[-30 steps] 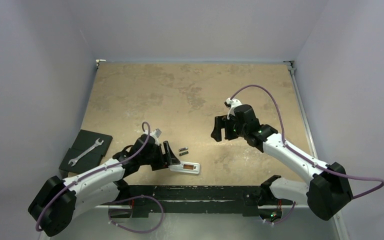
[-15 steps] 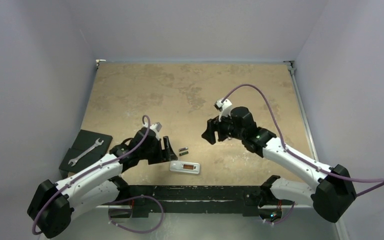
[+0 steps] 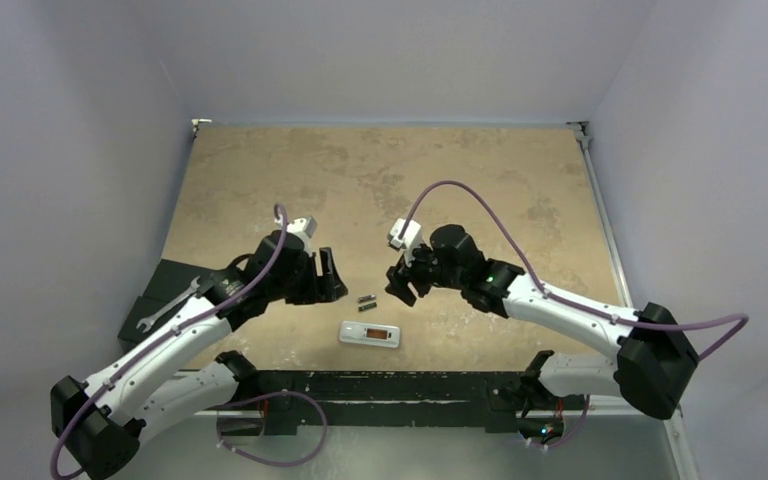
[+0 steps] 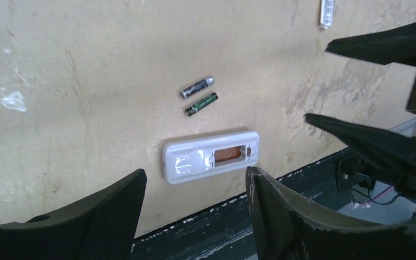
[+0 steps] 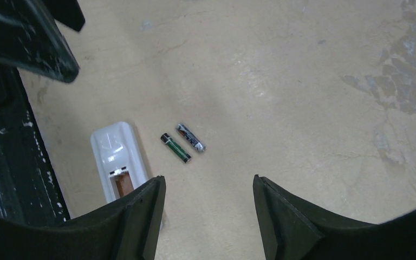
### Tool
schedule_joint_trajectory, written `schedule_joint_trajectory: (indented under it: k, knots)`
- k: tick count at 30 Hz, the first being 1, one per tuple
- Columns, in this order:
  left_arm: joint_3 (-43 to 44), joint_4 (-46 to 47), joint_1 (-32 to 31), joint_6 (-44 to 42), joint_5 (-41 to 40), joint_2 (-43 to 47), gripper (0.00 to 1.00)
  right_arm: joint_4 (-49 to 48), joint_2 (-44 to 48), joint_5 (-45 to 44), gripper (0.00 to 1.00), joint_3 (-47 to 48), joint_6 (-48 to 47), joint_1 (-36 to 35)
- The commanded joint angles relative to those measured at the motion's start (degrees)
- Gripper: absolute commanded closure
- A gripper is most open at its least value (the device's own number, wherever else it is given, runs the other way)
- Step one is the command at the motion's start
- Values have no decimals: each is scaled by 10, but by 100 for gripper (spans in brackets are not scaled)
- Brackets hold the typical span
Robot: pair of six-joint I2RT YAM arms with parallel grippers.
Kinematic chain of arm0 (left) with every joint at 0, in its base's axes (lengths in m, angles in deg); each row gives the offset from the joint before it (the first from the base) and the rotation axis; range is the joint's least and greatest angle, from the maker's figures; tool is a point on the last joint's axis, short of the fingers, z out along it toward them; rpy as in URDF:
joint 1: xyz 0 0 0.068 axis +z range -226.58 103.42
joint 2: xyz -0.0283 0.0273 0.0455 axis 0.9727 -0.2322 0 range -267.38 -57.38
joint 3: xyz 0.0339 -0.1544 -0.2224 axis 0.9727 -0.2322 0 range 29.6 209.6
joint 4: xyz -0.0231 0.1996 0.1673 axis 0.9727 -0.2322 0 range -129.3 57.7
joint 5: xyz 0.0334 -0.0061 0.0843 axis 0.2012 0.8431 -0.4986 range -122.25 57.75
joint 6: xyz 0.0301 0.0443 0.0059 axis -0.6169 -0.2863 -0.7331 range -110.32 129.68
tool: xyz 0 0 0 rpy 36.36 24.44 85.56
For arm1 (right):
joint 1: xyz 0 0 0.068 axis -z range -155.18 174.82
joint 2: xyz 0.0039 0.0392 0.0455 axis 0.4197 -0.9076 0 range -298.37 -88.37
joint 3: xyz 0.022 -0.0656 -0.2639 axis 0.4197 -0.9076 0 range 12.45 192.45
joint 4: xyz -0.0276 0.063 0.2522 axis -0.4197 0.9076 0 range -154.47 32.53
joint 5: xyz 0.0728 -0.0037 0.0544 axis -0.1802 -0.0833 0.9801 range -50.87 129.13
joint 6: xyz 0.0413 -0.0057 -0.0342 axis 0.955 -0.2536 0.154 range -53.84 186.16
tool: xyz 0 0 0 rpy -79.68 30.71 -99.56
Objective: Load the batteries into the remote control
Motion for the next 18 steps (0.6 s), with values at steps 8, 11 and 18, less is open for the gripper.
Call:
schedule_joint_trajectory:
  k: [8,11,18]
  knots:
    - [119,-81,-1,-71,-88,28,32,14,-44,46,33,47,-169,-30]
    - [136,-87,-2,-88,-91,25,32,36,-55,62,37,57,-201,-35]
    - [129,-68,-2,-127,-103,51,30,72,-95,45,40,88,-237,-51]
